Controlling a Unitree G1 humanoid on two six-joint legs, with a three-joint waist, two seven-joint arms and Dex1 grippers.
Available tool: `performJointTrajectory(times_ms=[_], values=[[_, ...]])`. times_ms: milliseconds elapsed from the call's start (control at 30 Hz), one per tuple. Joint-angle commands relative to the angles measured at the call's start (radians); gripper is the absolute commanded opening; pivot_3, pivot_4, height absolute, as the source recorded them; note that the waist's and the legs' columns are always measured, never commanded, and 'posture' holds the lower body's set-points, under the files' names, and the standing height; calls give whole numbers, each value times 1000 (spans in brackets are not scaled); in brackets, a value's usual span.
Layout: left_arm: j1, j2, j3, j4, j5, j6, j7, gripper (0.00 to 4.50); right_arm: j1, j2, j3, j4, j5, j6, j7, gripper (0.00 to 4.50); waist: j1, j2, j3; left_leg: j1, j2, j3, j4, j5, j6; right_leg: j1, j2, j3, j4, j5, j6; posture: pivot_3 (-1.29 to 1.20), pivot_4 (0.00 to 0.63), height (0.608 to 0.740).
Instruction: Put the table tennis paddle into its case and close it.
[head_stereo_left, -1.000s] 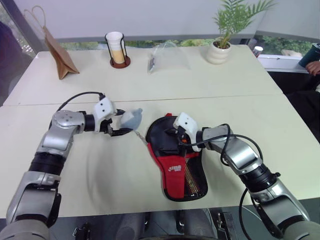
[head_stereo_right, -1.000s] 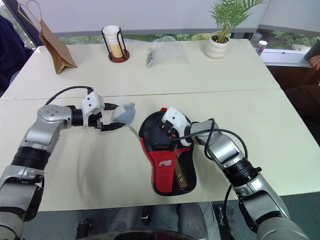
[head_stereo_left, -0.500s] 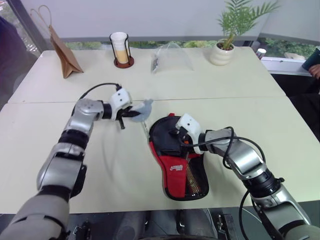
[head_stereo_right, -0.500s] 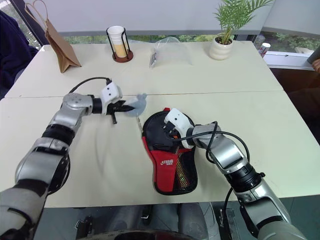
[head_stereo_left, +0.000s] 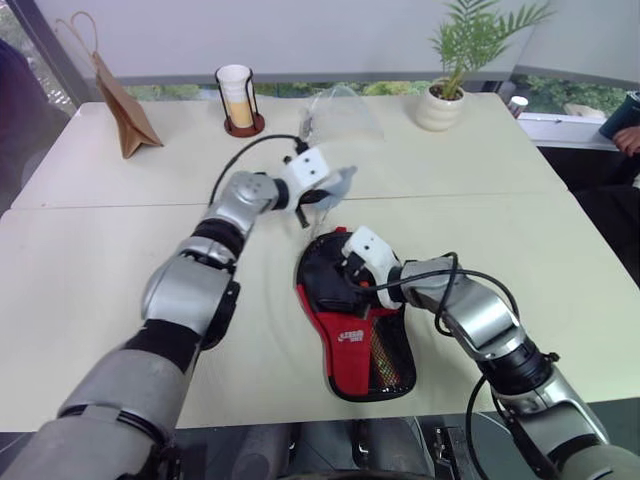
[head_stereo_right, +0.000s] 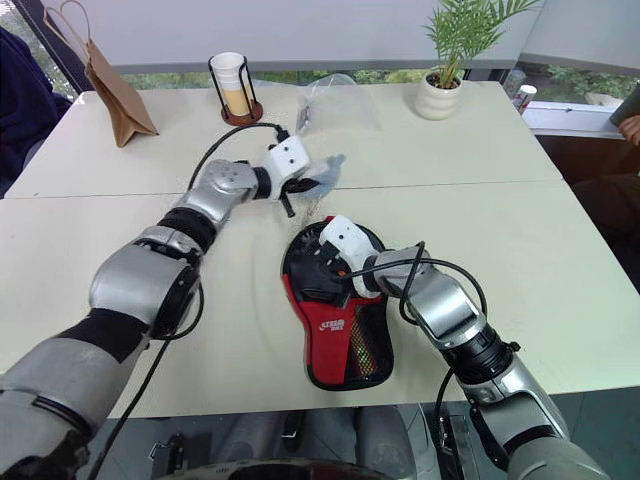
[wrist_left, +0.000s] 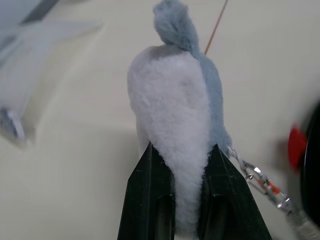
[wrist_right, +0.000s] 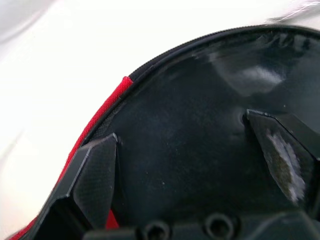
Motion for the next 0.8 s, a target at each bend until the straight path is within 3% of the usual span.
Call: performJointTrajectory(times_ms=[33, 300, 567, 800], values=[[-70, -53, 31, -16, 4, -8, 49, 8, 63, 26, 94, 8, 4, 85, -15, 4500, -3, 0, 0, 0, 0, 0, 0, 0, 0, 0, 0, 0, 0, 0, 0, 0, 150, 734], [-111, -211, 101, -10, -28, 20, 36, 8, 115, 83, 104, -62, 13, 159, -93, 4500, -2, 0, 0, 1, 0, 0, -1, 0, 0, 0, 0, 0, 0, 0, 1, 0, 150, 734], [-101, -260, 159, -12, -45, 53, -61, 8, 151, 102, 109, -100, 21, 193, -136, 4500, -2, 0, 0, 1, 0, 0, -1, 0, 0, 0, 0, 0, 0, -1, 1, 0, 150, 734], [-65, -233, 126, -11, 13, 66, -64, 3443, 136, 91, 98, -75, 14, 173, -129, 4500, -3, 1, -1, 1, 0, 0, -2, 0, 0, 0, 1, 0, 0, -1, 1, 0, 150, 734]])
